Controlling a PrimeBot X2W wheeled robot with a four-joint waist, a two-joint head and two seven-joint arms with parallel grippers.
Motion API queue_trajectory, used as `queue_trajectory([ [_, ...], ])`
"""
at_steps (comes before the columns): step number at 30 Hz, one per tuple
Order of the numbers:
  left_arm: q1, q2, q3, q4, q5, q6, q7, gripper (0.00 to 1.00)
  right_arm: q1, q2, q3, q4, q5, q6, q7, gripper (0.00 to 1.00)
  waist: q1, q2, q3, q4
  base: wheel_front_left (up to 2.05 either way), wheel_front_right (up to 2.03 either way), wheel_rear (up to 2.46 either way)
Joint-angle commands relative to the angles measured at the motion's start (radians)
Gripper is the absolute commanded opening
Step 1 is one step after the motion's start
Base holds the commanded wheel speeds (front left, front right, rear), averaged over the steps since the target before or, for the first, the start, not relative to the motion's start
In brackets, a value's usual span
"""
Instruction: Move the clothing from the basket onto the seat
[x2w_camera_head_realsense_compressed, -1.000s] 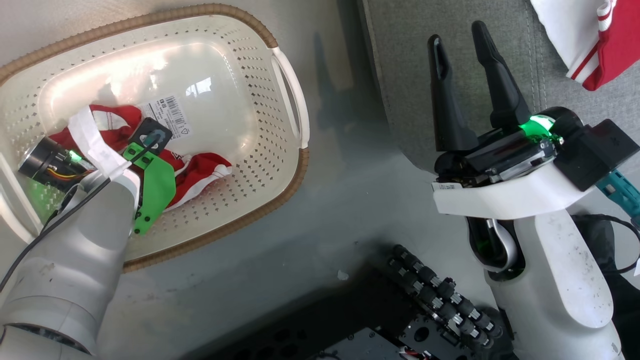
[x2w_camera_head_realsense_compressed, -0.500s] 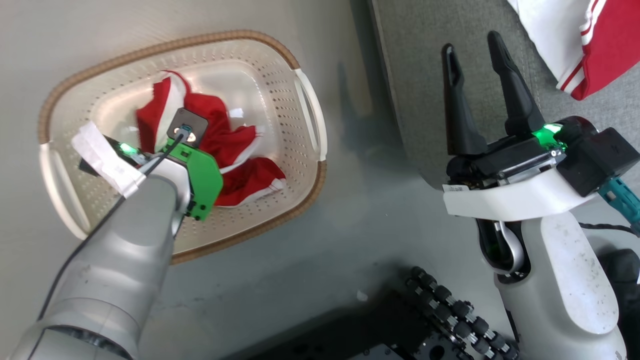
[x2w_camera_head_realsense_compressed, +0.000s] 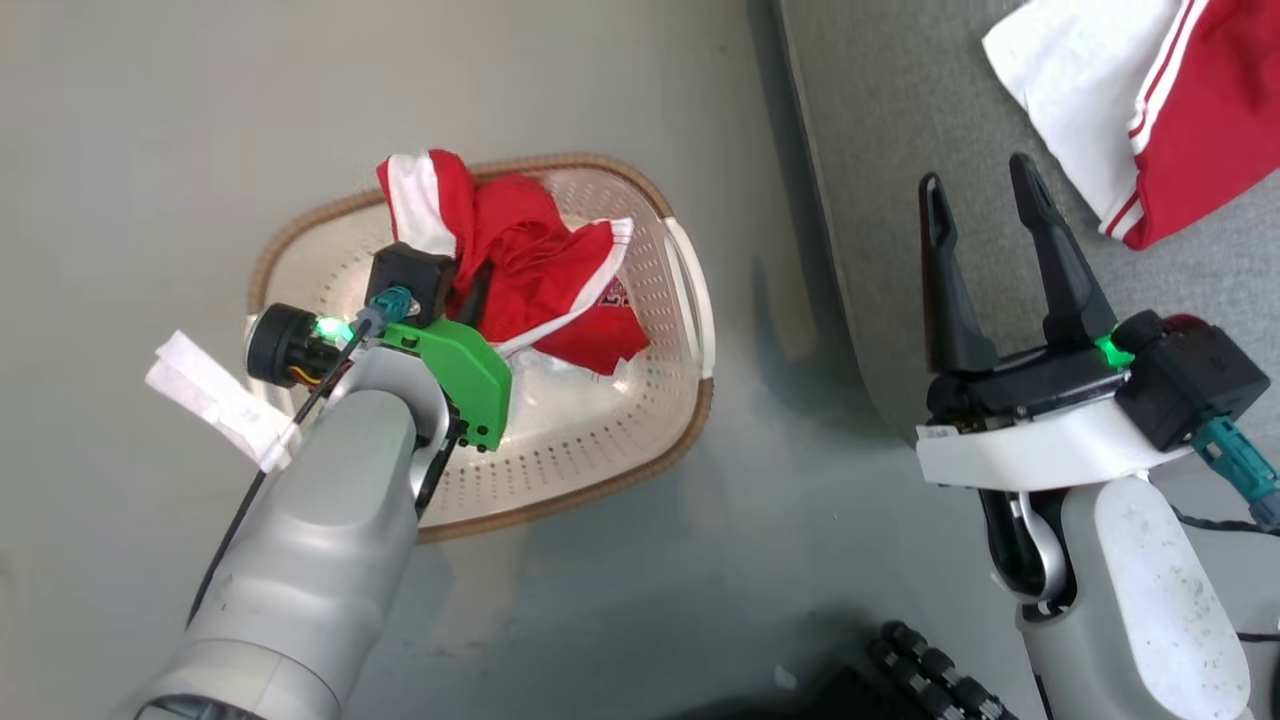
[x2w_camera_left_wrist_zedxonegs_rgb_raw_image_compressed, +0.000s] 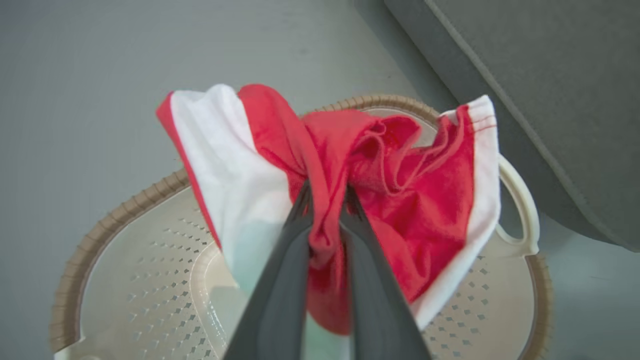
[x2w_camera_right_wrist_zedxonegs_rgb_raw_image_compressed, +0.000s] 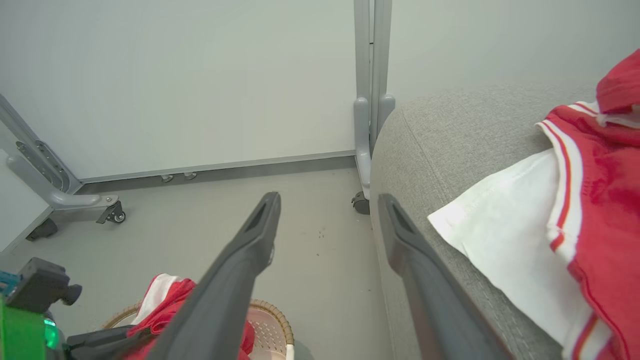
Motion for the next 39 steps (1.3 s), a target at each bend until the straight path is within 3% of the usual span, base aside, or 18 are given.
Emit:
queue_trajectory([
  [1, 0.021, 0.001, 0.007, -0.022, -0.008, -0.006, -0.011, 0.0, 0.022, -0.003, -0.006, 0.003, -0.008, -0.001, -0.003, 1.0, 0.0, 0.0, -0.098, 0.065, 0.0, 0.0, 0.0],
  [6, 0.073, 0.0, 0.019, -0.138, -0.03, 0.0, -0.025, 0.0, 0.062, -0.003, -0.023, 0.0, -0.039, -0.001, -0.003, 1.0, 0.0, 0.0, -0.178, 0.094, 0.0, 0.0, 0.0],
  [17, 0.249, 0.048, 0.106, -0.567, -0.013, 0.026, -0.024, 0.0, 0.145, -0.003, -0.05, -0.022, -0.055, -0.001, 0.035, 1.0, 0.0, 0.0, -0.323, 0.138, 0.0, 0.0, 0.0],
  [24, 0.344, 0.048, 0.165, -0.804, 0.0, 0.051, -0.024, 0.0, 0.198, -0.004, -0.061, -0.052, -0.07, -0.001, 0.075, 1.0, 0.0, 0.0, -0.4, 0.159, 0.0, 0.0, 0.0],
  [39, 0.505, 0.045, 0.175, -1.028, 0.007, 0.046, -0.024, 0.0, 0.293, -0.011, -0.044, -0.082, -0.074, -0.001, 0.14, 1.0, 0.0, 0.0, -0.54, 0.182, 0.0, 0.0, 0.0],
])
